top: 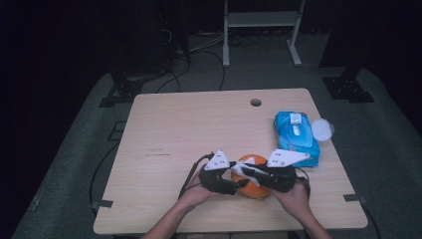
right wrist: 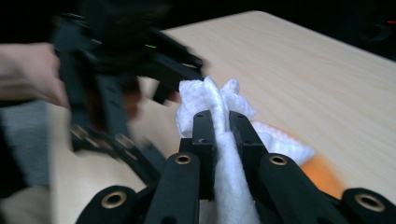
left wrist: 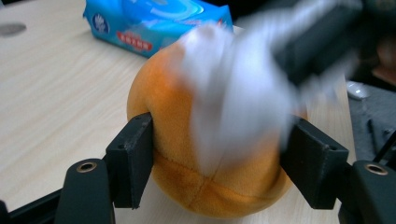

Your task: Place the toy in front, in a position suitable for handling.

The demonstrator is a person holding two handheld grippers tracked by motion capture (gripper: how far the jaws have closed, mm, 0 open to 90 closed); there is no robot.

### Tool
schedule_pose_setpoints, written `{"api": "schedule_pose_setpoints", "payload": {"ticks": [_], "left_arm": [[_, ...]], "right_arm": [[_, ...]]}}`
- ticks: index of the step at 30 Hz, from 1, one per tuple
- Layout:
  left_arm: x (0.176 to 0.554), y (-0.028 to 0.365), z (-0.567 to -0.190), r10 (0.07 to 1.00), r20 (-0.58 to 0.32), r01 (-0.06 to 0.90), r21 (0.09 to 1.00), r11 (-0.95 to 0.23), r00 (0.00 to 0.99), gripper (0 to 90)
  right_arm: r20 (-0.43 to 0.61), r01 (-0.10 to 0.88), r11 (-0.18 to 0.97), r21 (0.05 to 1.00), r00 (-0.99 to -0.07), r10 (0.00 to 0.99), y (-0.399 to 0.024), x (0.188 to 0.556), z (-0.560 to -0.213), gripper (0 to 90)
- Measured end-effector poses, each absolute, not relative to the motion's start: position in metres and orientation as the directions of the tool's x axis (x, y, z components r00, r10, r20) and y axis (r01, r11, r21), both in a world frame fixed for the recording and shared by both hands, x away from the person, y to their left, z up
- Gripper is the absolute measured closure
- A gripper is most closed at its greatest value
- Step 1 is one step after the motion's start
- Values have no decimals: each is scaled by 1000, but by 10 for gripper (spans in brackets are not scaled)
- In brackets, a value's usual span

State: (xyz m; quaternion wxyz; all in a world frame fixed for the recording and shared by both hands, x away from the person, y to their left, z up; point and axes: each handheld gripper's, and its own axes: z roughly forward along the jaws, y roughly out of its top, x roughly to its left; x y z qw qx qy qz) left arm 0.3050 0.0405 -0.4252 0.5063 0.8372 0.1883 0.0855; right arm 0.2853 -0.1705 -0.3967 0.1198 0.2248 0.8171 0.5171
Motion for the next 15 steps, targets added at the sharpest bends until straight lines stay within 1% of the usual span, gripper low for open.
{"api": "schedule_pose_setpoints", "payload": {"ticks": [1,3,9,13,15], "left_arm": [[303,39,-425,398,-18,205,877,-434,917,306],[303,39,-425,398,-10,197,880,-432,917,310],[305,43,-430,393,-5,195,875,-444,919,314],[309,48,-434,388,-31,216,871,-441,921,297],[312,49,-435,378,-63,238,868,-436,924,252]], "right_arm": [[23,237,384,893,-874,486,-164,283,-398,815],[-12,218,406,887,-870,493,-160,282,-398,817],[12,250,350,903,-828,561,-188,293,-392,816],[83,316,298,901,-798,596,-210,302,-398,815],[113,334,282,899,-801,587,-212,303,-402,815]]}}
